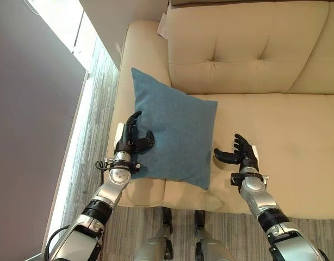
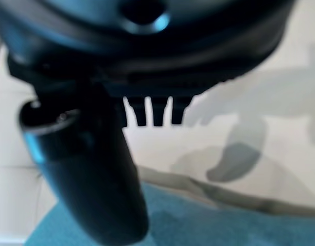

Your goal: Pick up all the scattered cushions and arrange them neatly on the sofa.

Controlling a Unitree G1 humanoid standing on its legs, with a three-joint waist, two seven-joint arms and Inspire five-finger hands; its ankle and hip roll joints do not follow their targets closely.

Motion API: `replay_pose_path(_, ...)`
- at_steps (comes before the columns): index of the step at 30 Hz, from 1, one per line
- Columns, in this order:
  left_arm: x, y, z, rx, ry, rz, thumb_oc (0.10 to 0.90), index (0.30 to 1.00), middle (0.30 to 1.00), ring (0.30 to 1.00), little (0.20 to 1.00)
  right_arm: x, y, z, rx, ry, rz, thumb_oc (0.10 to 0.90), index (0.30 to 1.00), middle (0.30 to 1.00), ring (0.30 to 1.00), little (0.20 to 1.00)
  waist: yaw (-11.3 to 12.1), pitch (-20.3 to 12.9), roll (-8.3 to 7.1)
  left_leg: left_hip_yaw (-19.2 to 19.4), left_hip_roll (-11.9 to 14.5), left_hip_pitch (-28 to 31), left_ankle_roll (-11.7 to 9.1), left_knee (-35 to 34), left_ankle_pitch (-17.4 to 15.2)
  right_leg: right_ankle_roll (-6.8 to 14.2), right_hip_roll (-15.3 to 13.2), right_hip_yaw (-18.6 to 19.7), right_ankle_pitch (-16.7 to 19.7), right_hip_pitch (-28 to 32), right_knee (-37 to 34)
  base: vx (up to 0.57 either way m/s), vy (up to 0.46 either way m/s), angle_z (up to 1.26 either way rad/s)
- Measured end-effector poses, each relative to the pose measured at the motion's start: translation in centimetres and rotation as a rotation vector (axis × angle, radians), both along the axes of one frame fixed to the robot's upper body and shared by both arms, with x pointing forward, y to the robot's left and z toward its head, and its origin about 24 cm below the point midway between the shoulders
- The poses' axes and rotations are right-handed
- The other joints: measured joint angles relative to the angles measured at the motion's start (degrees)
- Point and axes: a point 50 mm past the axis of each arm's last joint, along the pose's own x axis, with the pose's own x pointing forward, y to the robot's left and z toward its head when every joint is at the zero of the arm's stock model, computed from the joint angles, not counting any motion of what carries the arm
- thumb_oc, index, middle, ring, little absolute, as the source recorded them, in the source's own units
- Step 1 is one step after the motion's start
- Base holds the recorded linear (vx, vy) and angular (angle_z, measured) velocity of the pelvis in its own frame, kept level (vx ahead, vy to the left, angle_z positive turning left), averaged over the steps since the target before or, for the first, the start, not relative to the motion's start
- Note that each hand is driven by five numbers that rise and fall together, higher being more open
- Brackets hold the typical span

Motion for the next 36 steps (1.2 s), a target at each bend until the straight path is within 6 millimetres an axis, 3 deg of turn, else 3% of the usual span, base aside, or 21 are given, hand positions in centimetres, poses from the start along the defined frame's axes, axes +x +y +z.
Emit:
replay_pose_path(3, 0.4, -0.4, 0.9, -0.001, -0.026, -0.021, 0.8, 0.9, 0.9, 0.9, 0.9, 0.2, 0.3, -0.4, 0.085, 0.011, -0.009, 0.8, 0.9, 0.9, 0.9, 0.9, 0.6, 0.3, 0.62, -0.8, 0.0, -1.1, -0.6, 0.0, 0.4, 0.0, 0.0, -0.8, 0.0, -0.8, 0.0, -0.01, -0.01, 0.12)
replay_pose_path(11, 0.6, -1.2, 1.8, -0.042, -0.062, -0.039, 0.8, 0.9, 0.9, 0.9, 0.9, 0.3, 5.7, -1.7, 0.39, 0.013, 0.068, 0.8, 0.9, 0.9, 0.9, 0.9, 0.8, 0.9, 1.63, -1.4, 0.1, -2.6, -0.8, 0.0, 1.0, -0.1, 0.1, -1.4, 0.1, -2.0, 0.0, 0.0, -0.007, 0.04)
replay_pose_path(13, 0.6, -1.2, 1.9, -0.063, -0.063, -0.033, 0.8, 0.9, 0.9, 0.9, 0.9, 0.3, 6.0, -1.7, 0.441, 0.0, 0.058, 0.8, 0.9, 0.9, 0.9, 0.9, 0.8, 0.9, 1.63, -1.4, 0.1, -2.7, -0.8, 0.0, 1.1, -0.1, 0.1, -1.4, 0.1, -2.0, 0.0, 0.0, 0.0, 0.0)
replay_pose_path(14, 0.6, -1.4, 1.8, -0.072, -0.059, -0.036, 0.474, 0.411, 0.411, 0.411, 0.411, 0.3, 6.0, -1.7, 0.451, -0.001, 0.068, 0.587, 0.58, 0.58, 0.58, 0.58, 0.8, 0.9, 1.63, -1.4, 0.1, -2.7, -0.8, 0.0, 1.1, -0.1, 0.2, -1.4, 0.1, -2.0, 0.0, 0.0, 0.0, 0.0)
replay_pose_path(15, 0.6, -1.4, 1.9, -0.08, -0.061, -0.032, 0.4, 0.3, 0.3, 0.3, 0.3, 0.3, 6.2, -1.7, 0.452, -0.001, 0.075, 0.4, 0.3, 0.3, 0.3, 0.3, 0.8, 0.9, 1.62, -1.4, 0.1, -2.7, -0.8, 0.0, 1.1, -0.1, 0.2, -1.5, 0.1, -2.0, 0.0, 0.0, 0.0, 0.0)
replay_pose_path(21, 0.7, -0.7, 2.0, -0.171, -0.062, -0.001, 0.4, 0.3, 0.3, 0.3, 0.3, -0.1, 4.9, -2.0, 0.423, 0.007, 0.076, 0.4, 0.3, 0.3, 0.3, 0.3, 0.8, 0.9, 1.61, -1.6, 0.3, -2.6, -1.0, 0.0, 1.2, -0.2, 0.4, -1.6, 0.1, -1.8, 0.0, 0.0, 0.0, 0.0)
replay_pose_path(27, 0.1, -0.5, 1.4, -0.236, -0.045, 0.003, 0.4, 0.3, 0.3, 0.3, 0.3, -2.0, 3.8, -2.8, 0.357, 0.014, 0.115, 0.4, 0.3, 0.3, 0.3, 0.3, 0.6, 1.1, 1.37, -1.4, 0.3, -1.6, -1.0, 0.0, 1.3, -0.2, 0.3, -1.4, 0.1, -1.0, 0.0, 0.0, -0.001, -0.01)
replay_pose_path(34, -3.5, 0.0, -3.0, -0.283, 0.107, -0.004, 0.4, 0.3, 0.3, 0.3, 0.3, -6.1, 1.9, -5.1, 0.2, 0.104, 0.158, 0.4, 0.3, 0.3, 0.3, 0.3, 0.0, 2.0, -0.09, -0.7, 0.3, 2.5, -1.0, 0.0, 1.3, -0.1, 0.2, -1.2, 0.1, 3.0, 0.0, 0.0, 0.001, -0.01)
replay_pose_path(36, -4.6, 0.3, -4.5, -0.288, 0.168, -0.002, 0.4, 0.3, 0.3, 0.3, 0.3, -6.9, 1.1, -5.5, 0.173, 0.124, 0.145, 0.4, 0.3, 0.3, 0.3, 0.3, -1.2, 2.2, -0.72, -0.8, 0.4, 3.1, -1.0, 0.0, 1.3, 0.1, 0.3, -1.1, -0.1, 3.6, 0.0, 0.0, 0.0, 0.0)
